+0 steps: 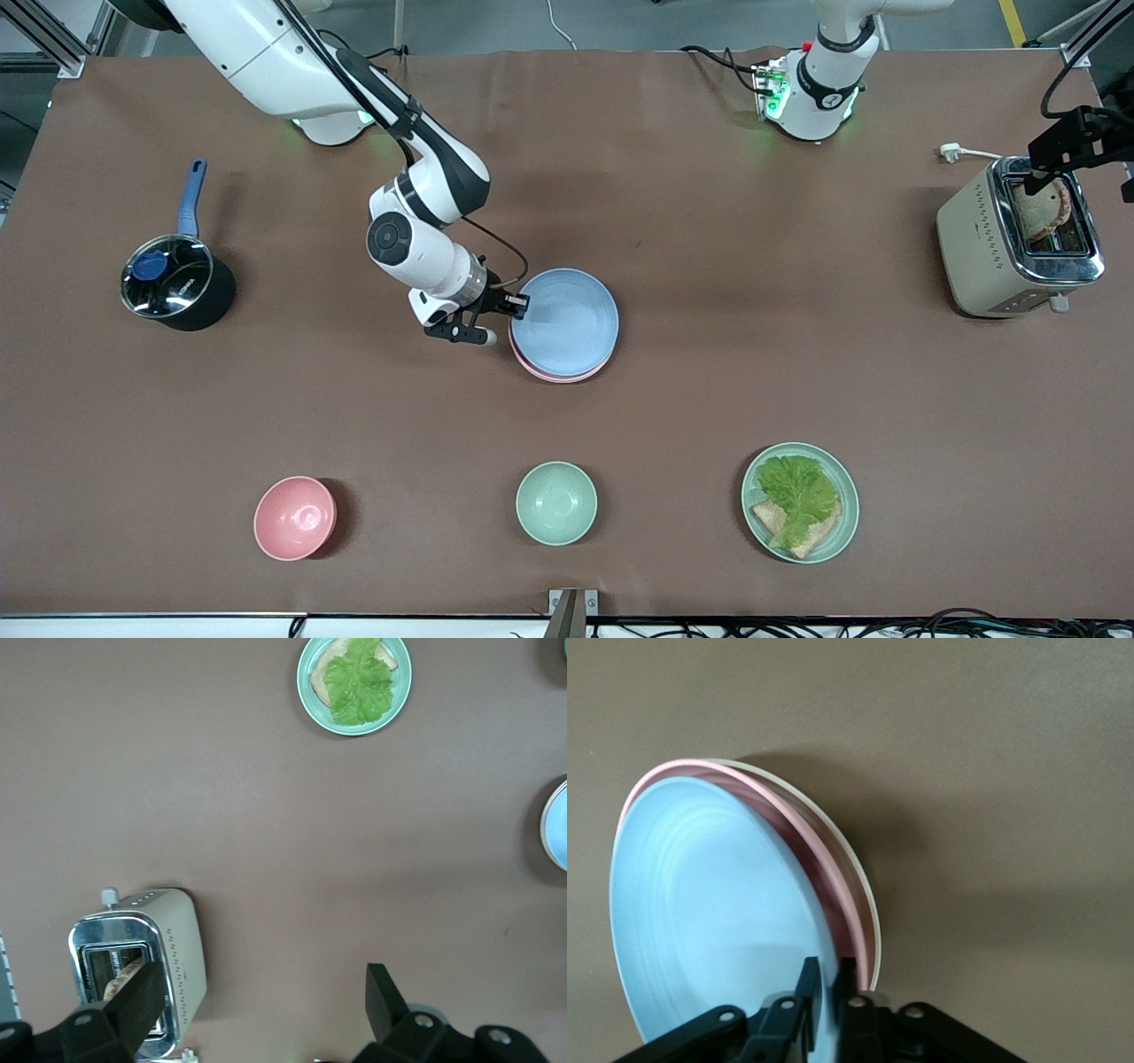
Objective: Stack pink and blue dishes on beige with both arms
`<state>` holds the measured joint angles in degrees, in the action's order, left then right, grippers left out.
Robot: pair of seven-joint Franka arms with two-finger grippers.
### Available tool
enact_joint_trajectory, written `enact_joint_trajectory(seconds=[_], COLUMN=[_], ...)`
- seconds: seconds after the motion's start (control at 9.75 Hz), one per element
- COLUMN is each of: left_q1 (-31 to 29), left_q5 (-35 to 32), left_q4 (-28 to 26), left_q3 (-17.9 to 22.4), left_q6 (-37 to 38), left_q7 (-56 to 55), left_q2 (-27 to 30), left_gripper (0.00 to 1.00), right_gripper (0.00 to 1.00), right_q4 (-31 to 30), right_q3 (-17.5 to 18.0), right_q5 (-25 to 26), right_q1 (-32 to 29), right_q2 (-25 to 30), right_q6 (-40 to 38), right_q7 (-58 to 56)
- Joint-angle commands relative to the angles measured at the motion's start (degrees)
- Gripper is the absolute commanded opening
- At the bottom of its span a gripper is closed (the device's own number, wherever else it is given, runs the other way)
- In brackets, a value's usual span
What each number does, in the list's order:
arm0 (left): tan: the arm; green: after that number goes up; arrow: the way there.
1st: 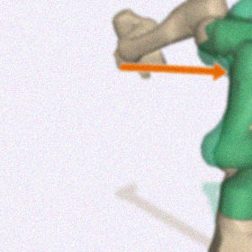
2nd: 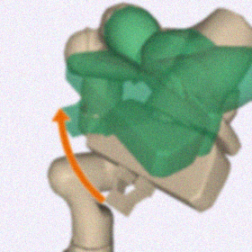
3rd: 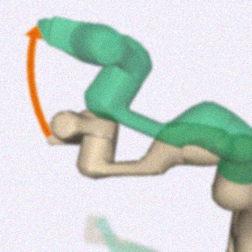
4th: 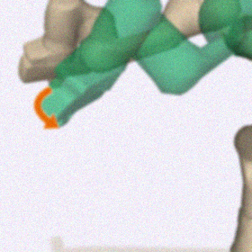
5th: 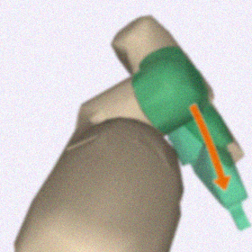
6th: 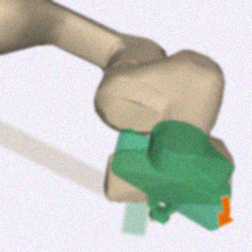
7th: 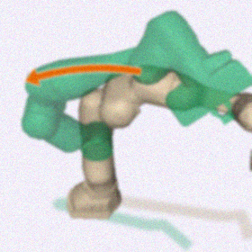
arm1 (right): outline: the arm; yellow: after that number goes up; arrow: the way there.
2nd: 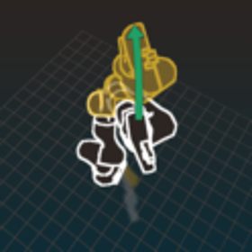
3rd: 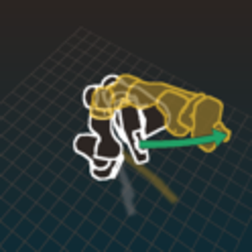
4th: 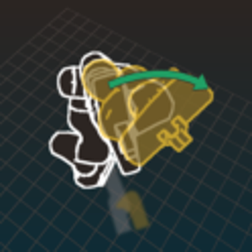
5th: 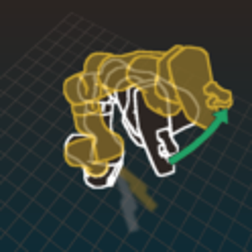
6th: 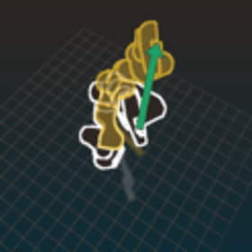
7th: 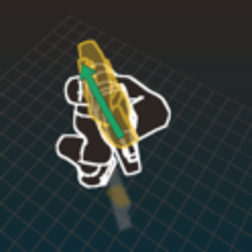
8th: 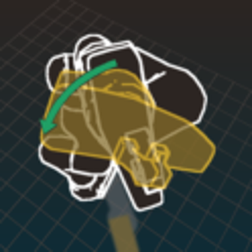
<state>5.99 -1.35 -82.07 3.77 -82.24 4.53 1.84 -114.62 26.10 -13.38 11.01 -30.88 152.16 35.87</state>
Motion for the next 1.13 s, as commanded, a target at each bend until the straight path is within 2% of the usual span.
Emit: enact_joint_trajectory(seconds=[0.0,0.21,0.31,0.41,0.62,0.72,0.82,1.03], left_q1=[-1.4,-2.1,-2.6,-3.9,-4.1,-4.0,-3.9,-3.4], left_q5=[2.4,3.0,2.3,2.2,2.1,0.8,0.7,1.1], left_q4=[-0.3,-0.4,-0.8,-1.2,-1.6,-1.6,-1.6,-1.4], left_q3=[-0.3,-1.1,-3.1,-4.7,-5.0,-5.2,-5.2,-4.7], left_q6=[1.5,1.5,1.5,1.5,1.3,1.3,1.2,1.5], left_q7=[-4.9,-5.4,-5.5,-5.5,-5.5,-5.5,-5.6,-5.8], left_q2=[-0.4,-0.2,-0.1,0.0,0.4,0.4,0.4,0.3], left_gripper=[1.0,1.0,1.0,1.0,1.0,1.0,1.0,1.0], right_gripper=[1.0,1.0,1.0,1.0,1.0,1.0,1.0,1.0], right_q4=[-0.6,2.7,4.0,3.7,5.8,7.9,9.9,15.6], right_q3=[0.7,0.6,0.1,-0.7,-3.2,-7.5,-14.1,-21.2], right_q5=[1.3,1.3,1.9,5.2,13.2,14.2,14.2,13.2], right_q1=[-1.6,-3.8,-4.2,-6.0,-10.6,-10.9,-10.9,-12.2], right_q2=[3.1,8.0,11.5,16.9,24.2,27.0,29.1,31.0], right_q6=[-1.9,-13.5,-19.2,-22.2,-32.4,-36.8,-38.0,-45.2], right_q7=[0.7,0.8,1.0,1.2,1.0,0.8,-1.7,-12.1])
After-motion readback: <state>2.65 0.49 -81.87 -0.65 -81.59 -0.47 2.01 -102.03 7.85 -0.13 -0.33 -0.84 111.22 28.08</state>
